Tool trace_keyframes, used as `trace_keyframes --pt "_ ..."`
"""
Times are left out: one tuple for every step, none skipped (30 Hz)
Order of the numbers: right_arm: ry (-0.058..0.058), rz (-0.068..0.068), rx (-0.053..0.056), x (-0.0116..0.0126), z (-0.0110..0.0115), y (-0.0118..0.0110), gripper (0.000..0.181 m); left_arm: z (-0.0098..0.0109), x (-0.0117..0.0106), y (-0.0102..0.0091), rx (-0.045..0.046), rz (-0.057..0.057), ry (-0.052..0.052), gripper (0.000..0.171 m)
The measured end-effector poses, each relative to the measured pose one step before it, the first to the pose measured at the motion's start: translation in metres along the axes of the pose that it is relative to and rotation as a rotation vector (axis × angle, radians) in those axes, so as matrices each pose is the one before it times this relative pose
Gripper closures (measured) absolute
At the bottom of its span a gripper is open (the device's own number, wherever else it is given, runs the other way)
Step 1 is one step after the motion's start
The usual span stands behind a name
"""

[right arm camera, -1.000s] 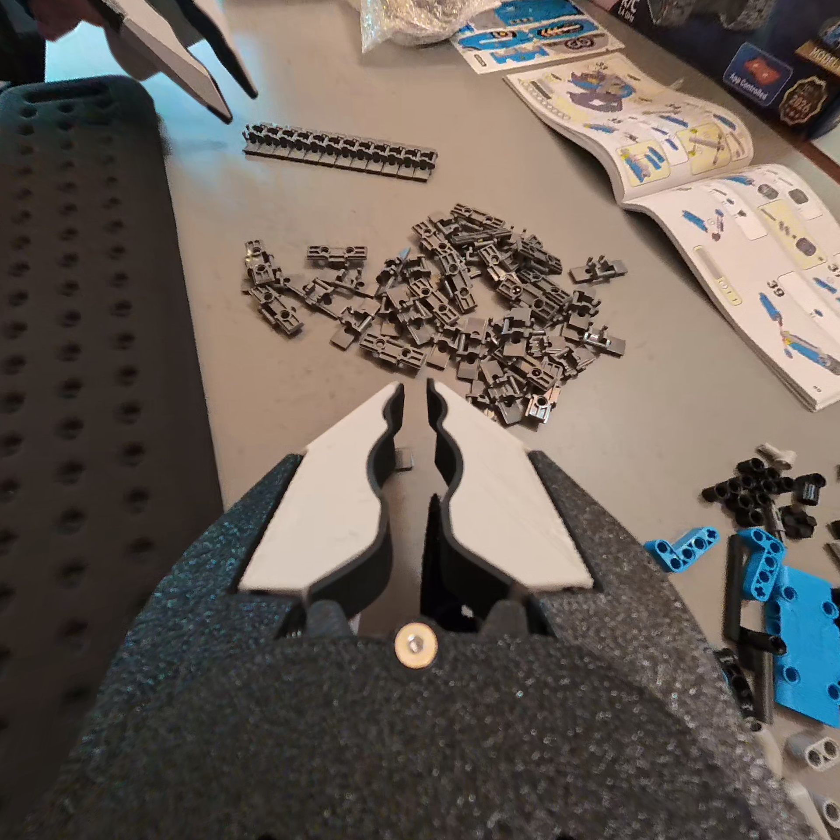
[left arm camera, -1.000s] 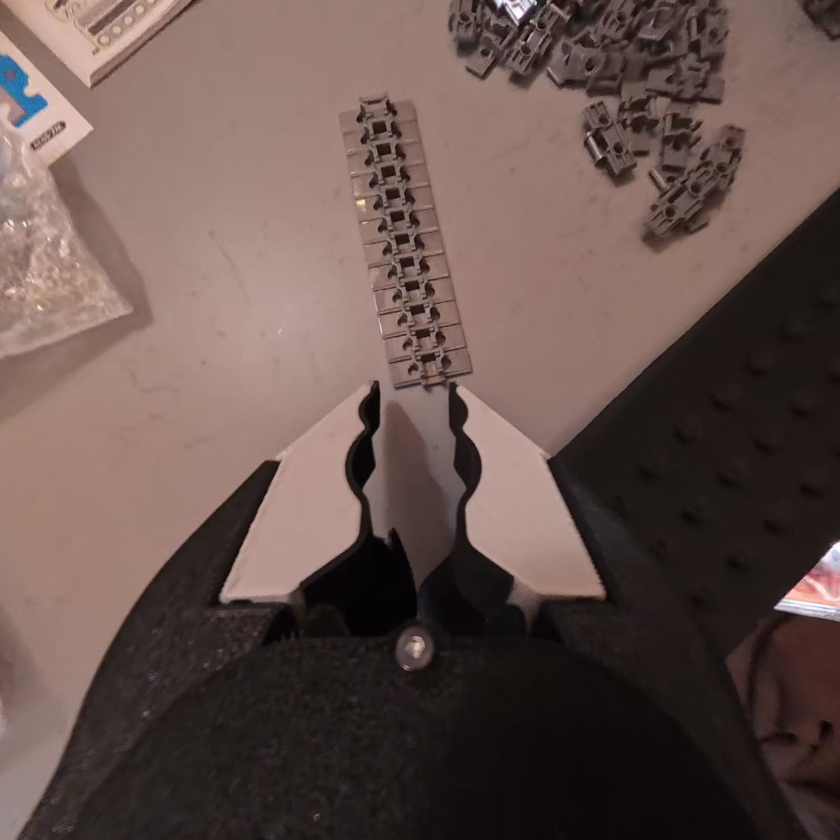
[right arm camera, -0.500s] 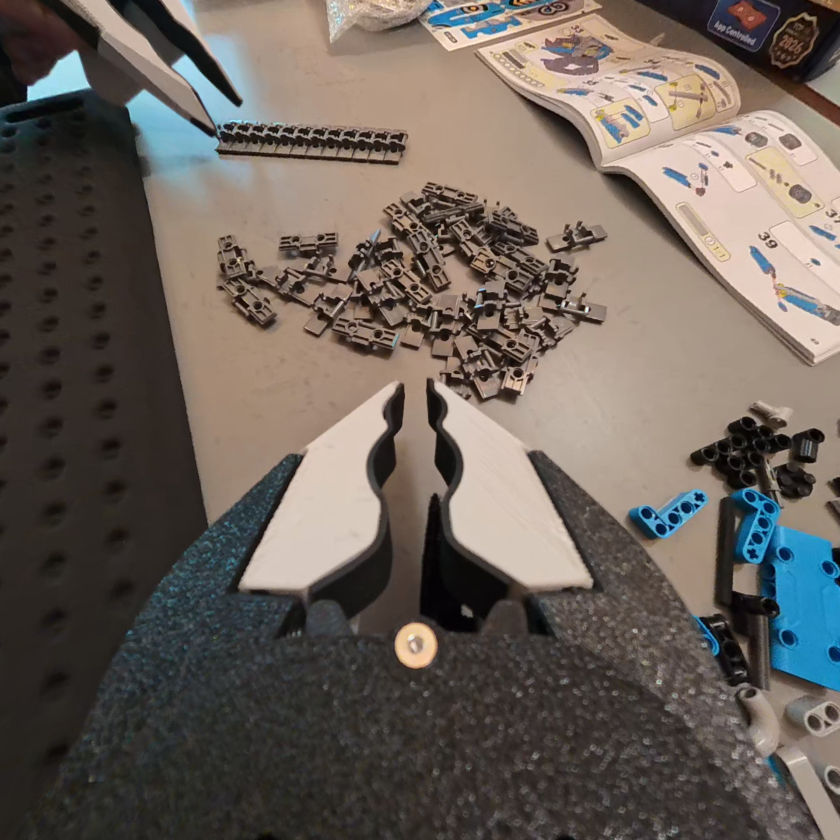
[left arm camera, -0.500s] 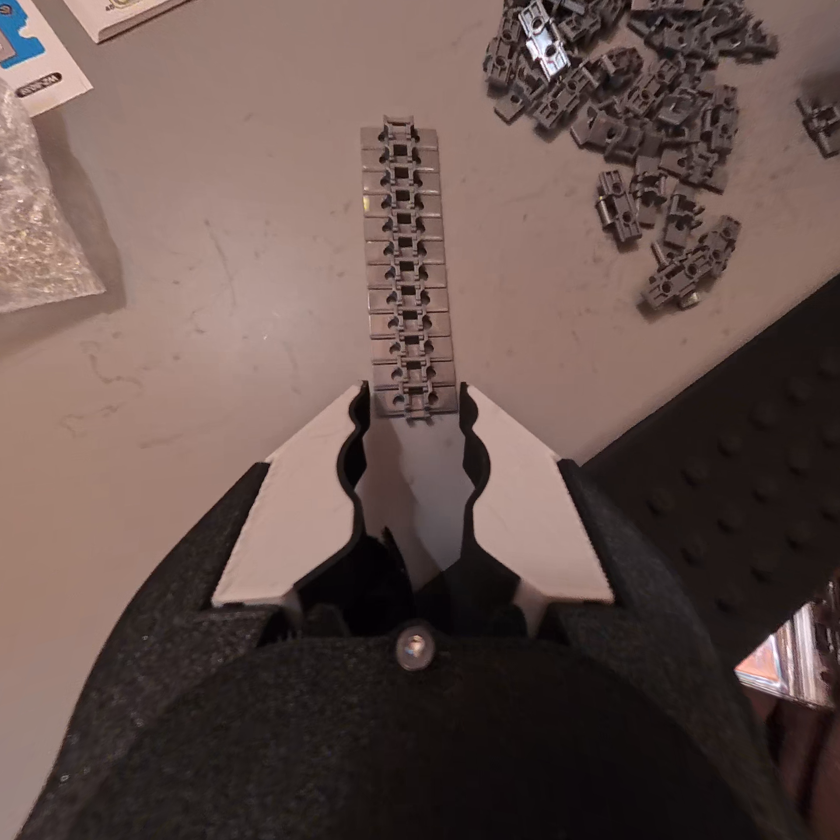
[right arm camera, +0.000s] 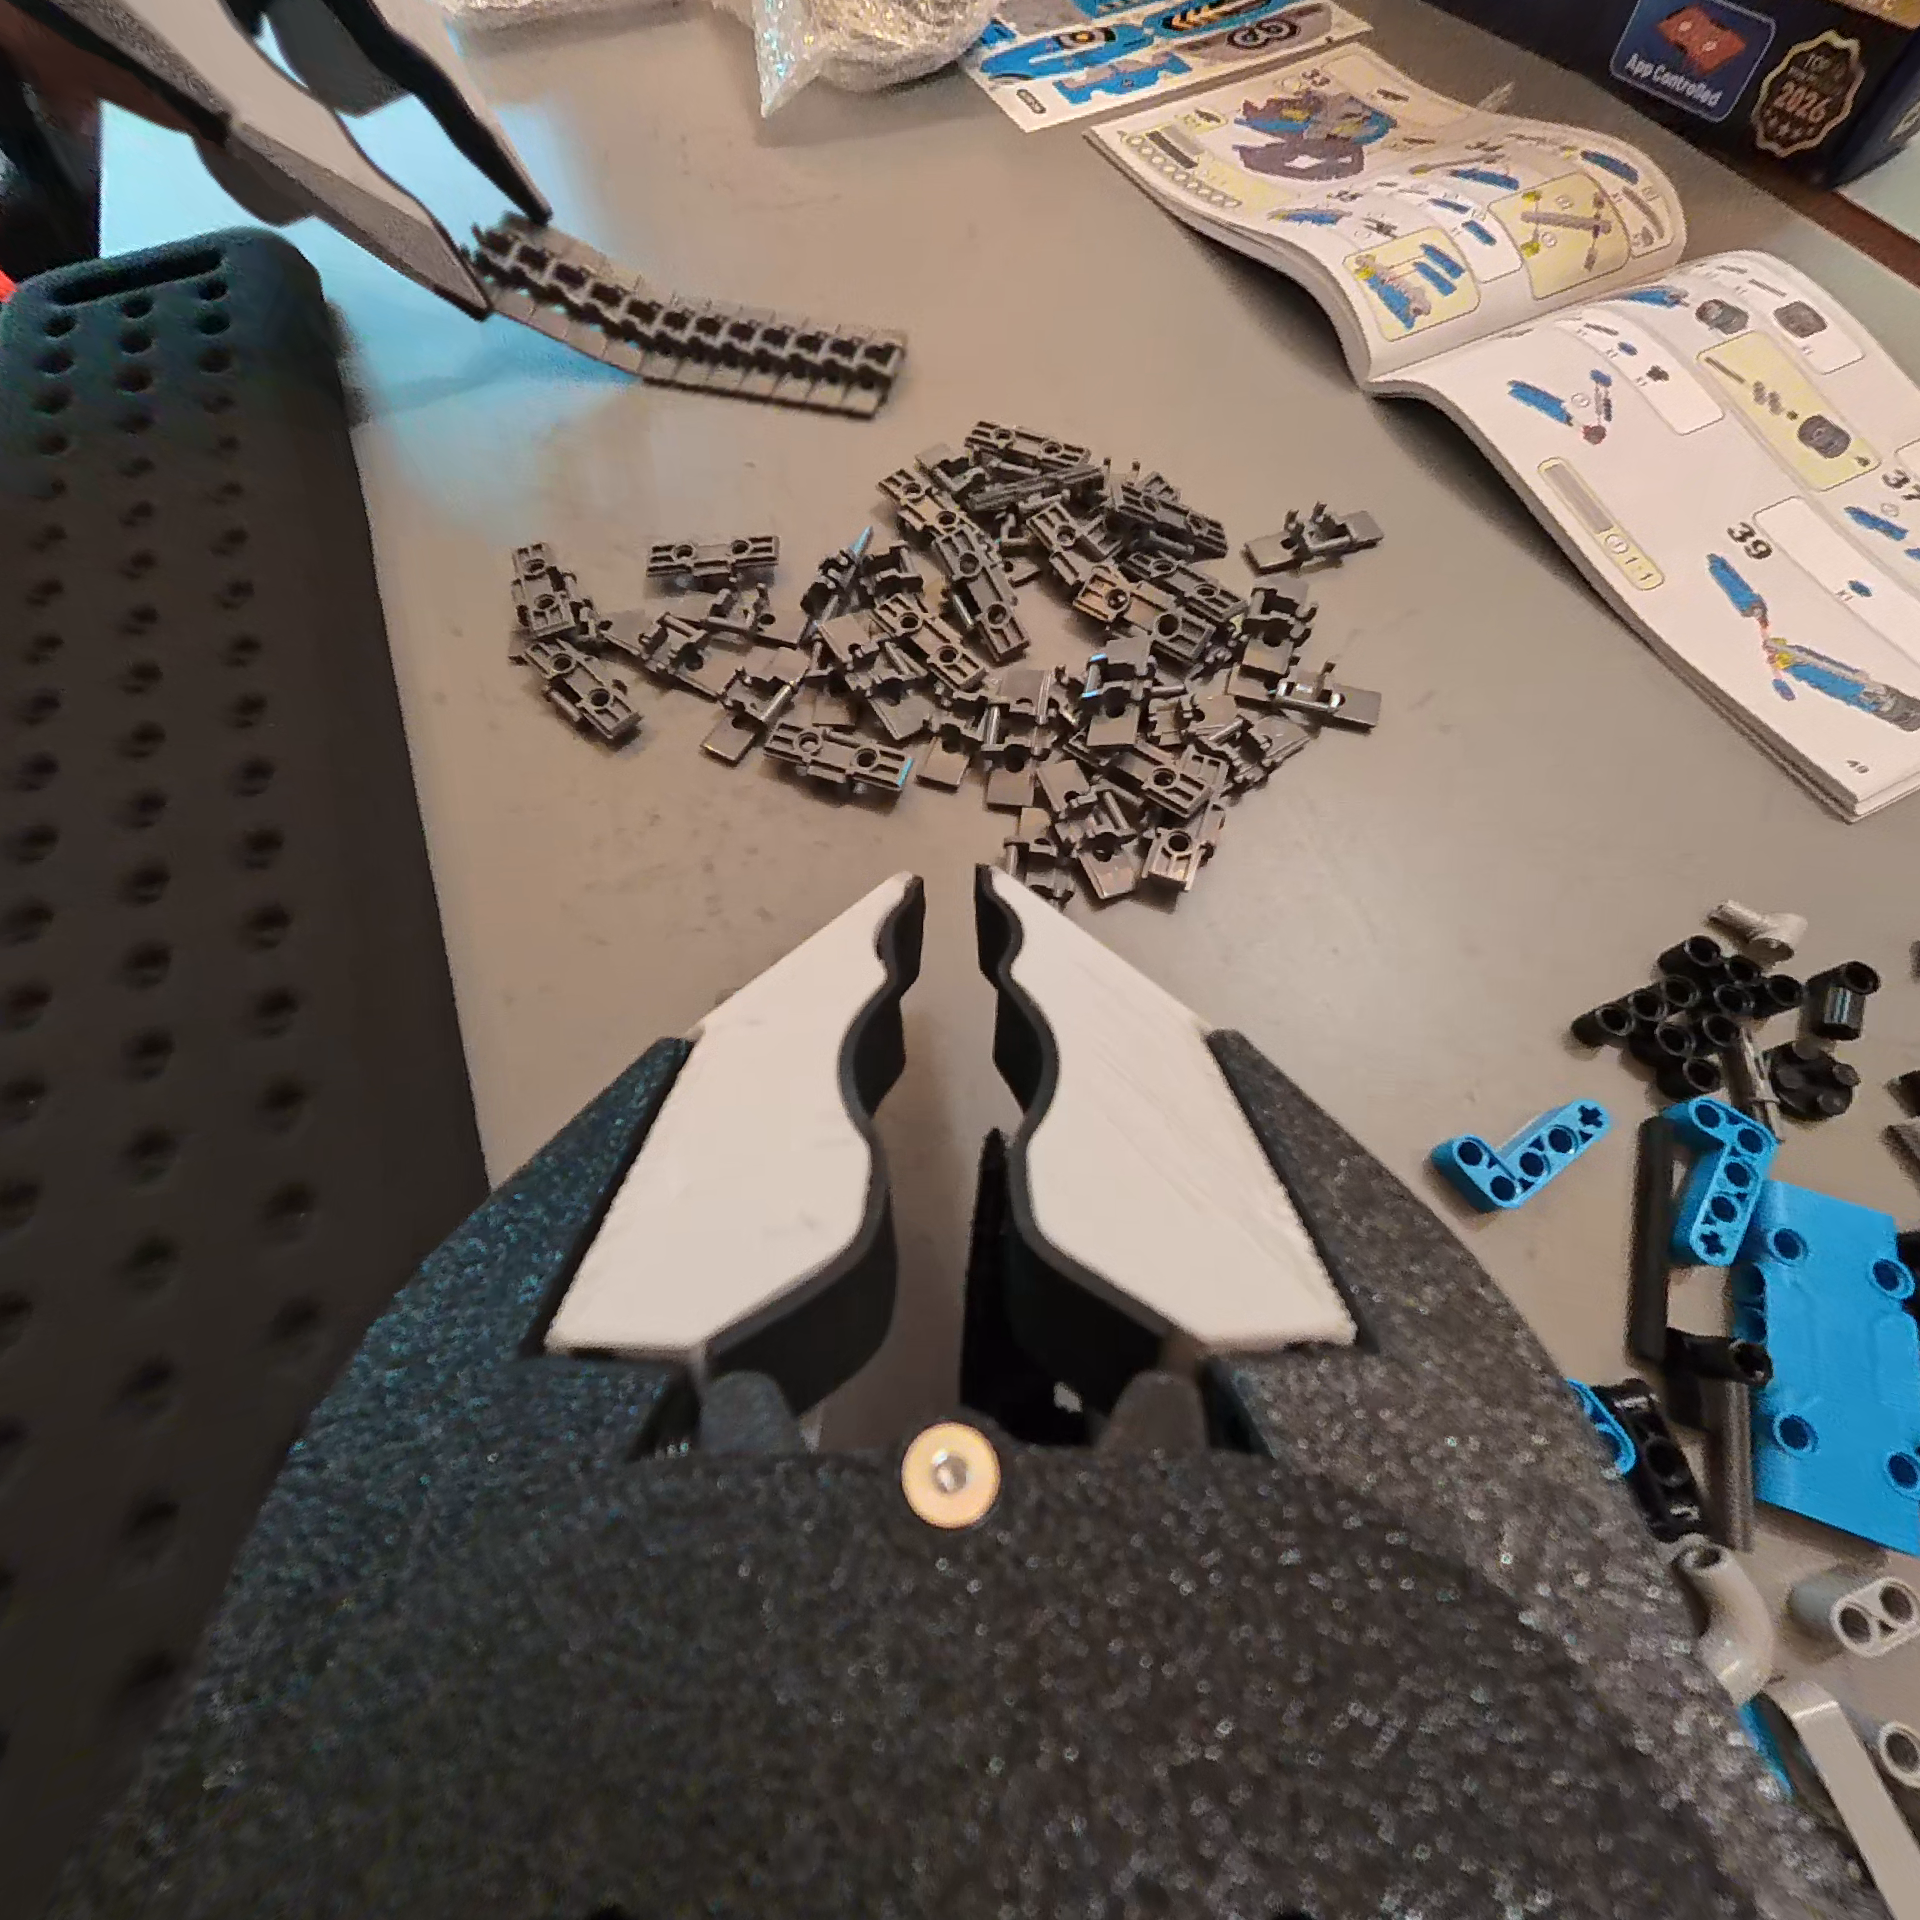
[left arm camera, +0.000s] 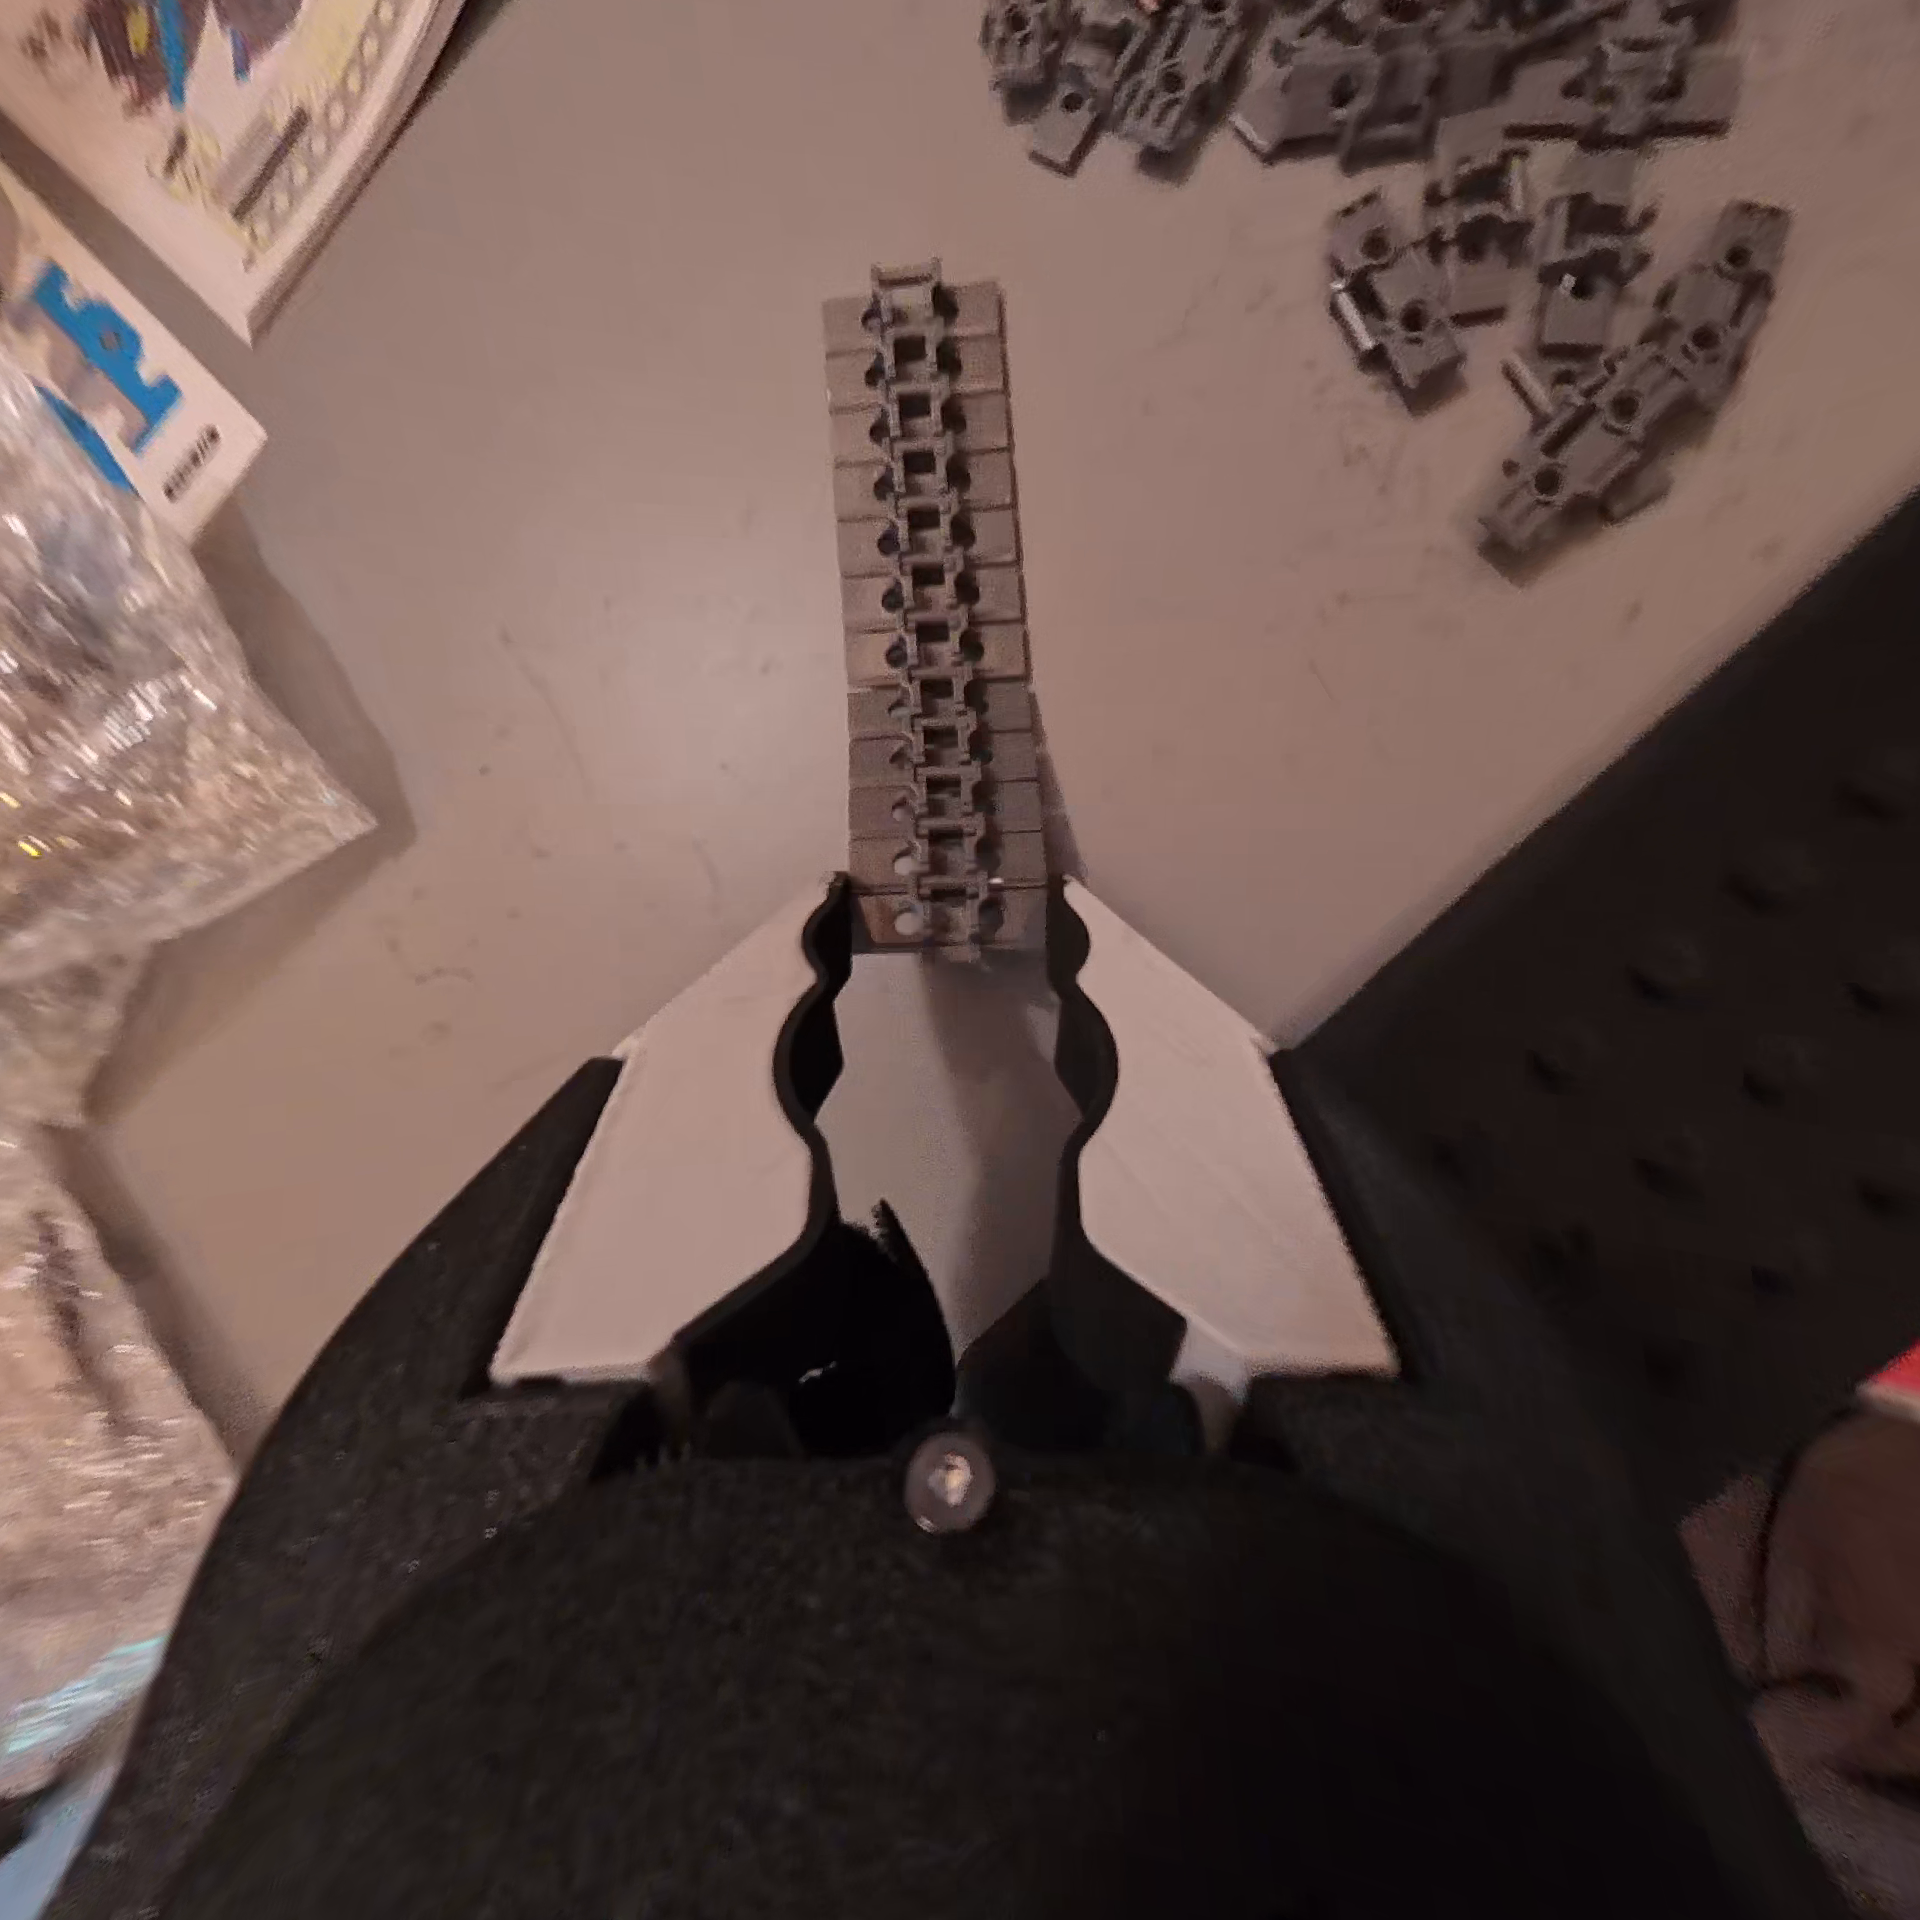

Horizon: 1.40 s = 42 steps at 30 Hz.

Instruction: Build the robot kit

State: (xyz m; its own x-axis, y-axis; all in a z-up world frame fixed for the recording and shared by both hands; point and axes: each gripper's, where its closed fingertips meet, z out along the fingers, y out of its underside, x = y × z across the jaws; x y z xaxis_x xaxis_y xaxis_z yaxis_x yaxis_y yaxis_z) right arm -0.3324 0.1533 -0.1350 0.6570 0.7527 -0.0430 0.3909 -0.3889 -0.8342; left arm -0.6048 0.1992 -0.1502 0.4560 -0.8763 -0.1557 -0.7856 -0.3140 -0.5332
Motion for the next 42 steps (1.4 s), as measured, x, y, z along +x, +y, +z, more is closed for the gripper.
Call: trace_keyframes --pt "-0.0035 0.0059 0.0034 -0.00032 -0.00044 -0.00078 0.171 -0.00485 0.00256 -0.00323 -0.00652 0.0433 0.002 0.134" --pt "-0.0076 0.0084 0.0055 -0.00154 -0.00001 -0.00161 0.171 -0.00505 0.00272 -0.00383 -0.00664 0.044 0.006 0.134" --pt "-0.0229 0.0093 0.008 -0.00482 0.00103 -0.00307 0.169 -0.00538 0.0015 -0.00483 -0.00499 0.0437 0.0 0.134" --pt "-0.0345 0.0073 0.0077 -0.00813 0.0029 -0.00452 0.164 -0.0059 -0.00011 -0.00555 -0.00532 0.042 -0.0063 0.134" --pt "-0.0266 -0.0011 0.0078 -0.00865 0.00536 -0.00585 0.156 -0.00626 -0.00048 -0.00602 -0.00532 0.0411 -0.0053 0.134" --pt "-0.0205 -0.0113 0.0054 -0.00951 0.00733 -0.00652 0.147 -0.00676 -0.00026 -0.00674 -0.00174 0.0393 -0.0015 0.134" --pt "-0.0253 -0.0212 0.0054 -0.01149 0.00849 -0.00765 0.141 -0.00704 0.00049 -0.00754 0.00161 0.0345 0.0047 0.134" --pt "-0.028 -0.0286 0.0136 -0.01243 0.00888 -0.00909 0.136 -0.0072 0.00073 -0.00795 0.00355 0.0344 0.0056 0.135" --pt "-0.0208 -0.0299 0.0122 -0.01021 0.00924 -0.00942 0.133 -0.00694 0.00059 -0.00815 0.00484 0.0371 0.0018 0.135" --pt "-0.0199 -0.0262 0.0082 -0.00836 0.00962 -0.0087 0.13 -0.00667 0.0003 -0.00792 0.00279 0.0365 0.0003 0.135" --pt "-0.026 -0.014 0.015 -0.00699 0.00975 -0.00948 0.124 -0.00633 0.00014 -0.0081 0.00476 0.0349 -0.001 0.135" --pt "-0.0329 -0.0003 0.0174 -0.00557 0.00949 -0.0096 0.116 -0.00602 0.00066 -0.00814 0.00512 0.0327 0.0028 0.135" --pt "-0.0305 0.0072 0.009 -0.00358 0.00896 -0.00798 0.11 -0.00586 0.00049 -0.00773 0.00624 0.0309 0.0024 0.156" --pt "-0.0253 0.0013 0.0109 -0.00189 0.00802 -0.00724 0.103 -0.00611 -0.00059 -0.01015 0.02844 0.035 -0.0092 0.161" --pt "-0.0109 -0.0139 0.0141 0.00058 0.00708 -0.00629 0.1 -0.00479 -0.00001 -0.009 0.02097 0.0271 -0.0009 0.161" --pt "0.0052 -0.0237 0.0152 0.00312 0.00632 -0.00573 0.098 -0.00323 0.00139 -0.00691 0.00761 0.0162 0.0114 0.161" --pt "0.0046 -0.0237 0.0169 0.00226 0.00576 -0.00537 0.098 -0.00185 0.00174 -0.00591 0.00608 0.0178 0.0099 0.161" --pt "-0.0132 -0.0111 0.0085 -0.00115 0.00627 -0.00393 0.099 -0.00065 0.00061 -0.00459 0.00733 0.0211 -0.0011 0.161" --pt "-0.0098 -0.0073 -0.014 -0.00053 0.00659 -0.00052 0.099 0.00091 -0.00042 -0.00129 -0.00082 0.0123 -0.0034 0.161" --pt "0.0255 -0.0163 -0.0372 0.00514 0.00583 0.0032 0.1 0.0023 -0.00178 0.00225 -0.00793 -0.003 -0.0061 0.161" --pt "0.0228 -0.023 -0.0466 0.00444 0.0045 0.00616 0.101 0.00339 -0.00157 0.00591 -0.01473 -0.0186 0.0003 0.161" --pt "0.0174 -0.0086 -0.0328 0.00279 0.00291 0.00558 0.102 0.00364 -0.00003 0.0077 -0.01458 -0.0271 0.0117 0.161" --pt "0.0045 0.0016 0.0059 0.00064 0.00255 0.00052 0.107 0.00322 -0.00009 0.00606 -0.00258 -0.0285 0.0082 0.161" --pt "-0.0084 0.0057 0.0219 -0.00155 0.00321 -0.00376 0.11 0.00191 0.00051 0.00234 0.01349 -0.0232 0.0079 0.161" --pt "-0.0016 -0.0034 0.0196 -0.00085 0.00416 -0.00575 0.109 0.00032 0.00274 -0.00036 0.01708 -0.0199 0.0195 0.161" --pt "0.0039 -0.019 0.0158 0.00068 0.0046 -0.00649 0.107 -0.00071 0.00233 -0.00229 0.01516 -0.0161 0.0127 0.161" --pt "-0.003 -0.0248 0.0093 0.0003 0.00512 -0.0055 0.104 -0.00188 0.00177 -0.00369 0.01733 -0.0034 0.0016 0.161" --pt "-0.0206 -0.0274 -0.001 -0.0017 0.0061 -0.00311 0.105 -0.00233 0.00207 -0.00358 0.013 0.0042 -0.003 0.161" --pt "-0.0122 -0.0217 -0.0038 0.00013 0.00768 -0.00216 0.103 -0.00245 0.00147 -0.00236 0.00427 0.0103 -0.0105 0.161" --pt "-0.0334 -0.0185 -0.0068 -0.00311 0.00754 -0.00105 0.101 -0.00264 0.00071 -0.0016 0.0005 0.013 -0.0156 0.161" --pt "-0.048 -0.0119 -0.0177 -0.0058 0.00614 0.00205 0.104 -0.00298 0.00068 -0.00104 0.00082 0.0078 -0.0128 0.161" --pt "-0.0411 0.0012 -0.0162 -0.00532 0.00472 0.00335 0.111 -0.00331 0.00089 -0.0006 0.00502 0.0002 -0.0103 0.161" --pt "-0.0225 0.0067 -0.0029 -0.00384 0.00233 0.00186 0.122 -0.00348 0.00144 0.00028 0.00601 -0.0044 -0.0041 0.161" --pt "-0.0162 -0.0016 0.008 -0.0042 -0.00066 0.00101 0.137 -0.00346 0.00235 0.00045 0.01084 -0.0103 0.0052 0.161" --pt "-0.0125 -0.011 0.0146 -0.00391 -0.00203 -0.00036 0.138 -0.00315 0.00219 0.0005 0.01658 -0.0175 0.0063 0.161" --pt "0.0098 -0.0052 0.0094 0.00015 -0.00318 -0.00082 0.138 -0.00238 0.00045 0.00094 0.01861 -0.0161 -0.0026 0.16" --pt "0.0127 -0.0003 -0.0026 0.00133 -0.00392 0.00004 0.139 -0.00164 -0.00064 0.00175 0.01553 -0.0145 -0.0067 0.16" --pt "0.0087 0.0034 -0.0135 0.00085 -0.00478 0.00107 0.139 -0.00106 -0.00004 0.00189 0.01597 -0.0168 0.0013 0.16" --pt "0.0071 0.0025 -0.0176 0.00055 -0.00589 0.00152 0.14 -0.0008 0.00035 0.00122 0.02029 -0.019 0.0064 0.16" --pt "0.0186 -0.0007 -0.0152 0.00263 -0.007 0.00104 0.141 -0.00037 0.00049 0.00069 0.02291 -0.0165 0.007 0.16" --pt "0.0312 0.0006 -0.0165 0.00495 -0.00848 0.00081 0.147 0.00021 0.00109 0.00083 0.02038 -0.0097 0.0109 0.16" --pt "0.0339 -0.0041 -0.0282 0.00553 -0.00966 0.00257 0.173 0.00063 0.00062 0.00008 0.02075 -0.0094 0.0083 0.161"
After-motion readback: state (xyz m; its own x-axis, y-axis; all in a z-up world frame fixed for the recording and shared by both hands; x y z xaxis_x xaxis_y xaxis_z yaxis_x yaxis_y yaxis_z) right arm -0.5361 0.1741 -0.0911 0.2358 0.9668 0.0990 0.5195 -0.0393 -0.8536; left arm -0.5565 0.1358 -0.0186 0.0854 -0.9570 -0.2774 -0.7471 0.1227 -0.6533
